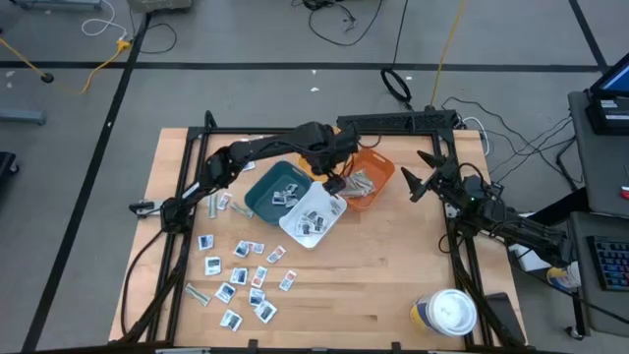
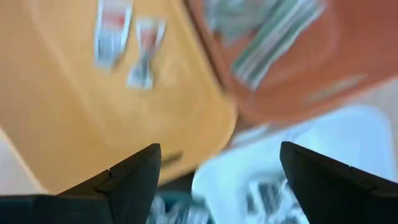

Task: Pick & Place First Aid Supplies
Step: Put the green bandage pack into the orange bin

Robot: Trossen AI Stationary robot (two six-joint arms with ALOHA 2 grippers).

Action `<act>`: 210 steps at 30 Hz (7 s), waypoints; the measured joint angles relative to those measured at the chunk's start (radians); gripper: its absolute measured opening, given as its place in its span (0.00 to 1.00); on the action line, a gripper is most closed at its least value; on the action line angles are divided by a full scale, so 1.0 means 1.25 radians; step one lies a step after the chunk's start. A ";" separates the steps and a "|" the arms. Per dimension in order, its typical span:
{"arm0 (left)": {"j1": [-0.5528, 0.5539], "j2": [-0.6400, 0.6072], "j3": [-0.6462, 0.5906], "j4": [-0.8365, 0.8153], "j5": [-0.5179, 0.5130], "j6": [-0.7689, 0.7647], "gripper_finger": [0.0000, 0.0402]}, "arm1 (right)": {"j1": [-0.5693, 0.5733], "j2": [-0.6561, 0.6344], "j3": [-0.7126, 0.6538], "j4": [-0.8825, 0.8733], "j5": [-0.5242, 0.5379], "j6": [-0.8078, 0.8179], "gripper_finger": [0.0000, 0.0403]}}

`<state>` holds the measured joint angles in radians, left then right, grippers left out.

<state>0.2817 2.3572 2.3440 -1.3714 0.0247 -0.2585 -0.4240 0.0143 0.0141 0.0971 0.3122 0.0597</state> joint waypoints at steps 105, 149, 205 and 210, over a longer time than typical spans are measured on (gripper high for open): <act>0.458 -0.542 -1.176 0.403 -0.144 -0.005 0.02 | 0.000 0.000 0.000 0.002 0.000 0.000 0.94; 0.211 -0.511 -0.653 -0.038 -0.027 -0.077 0.00 | 0.000 0.000 0.000 0.002 0.000 0.000 0.94; -0.036 0.087 -0.005 0.358 0.045 0.125 0.28 | 0.000 0.003 0.000 0.002 0.000 0.000 0.94; -0.034 0.087 -0.005 0.360 0.021 0.127 0.59 | 0.000 0.003 0.000 0.002 0.000 0.000 0.94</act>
<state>0.2387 2.4657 2.3379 -0.9218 0.0515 -0.0994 -0.4236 0.0185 0.0143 0.0998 0.3119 0.0597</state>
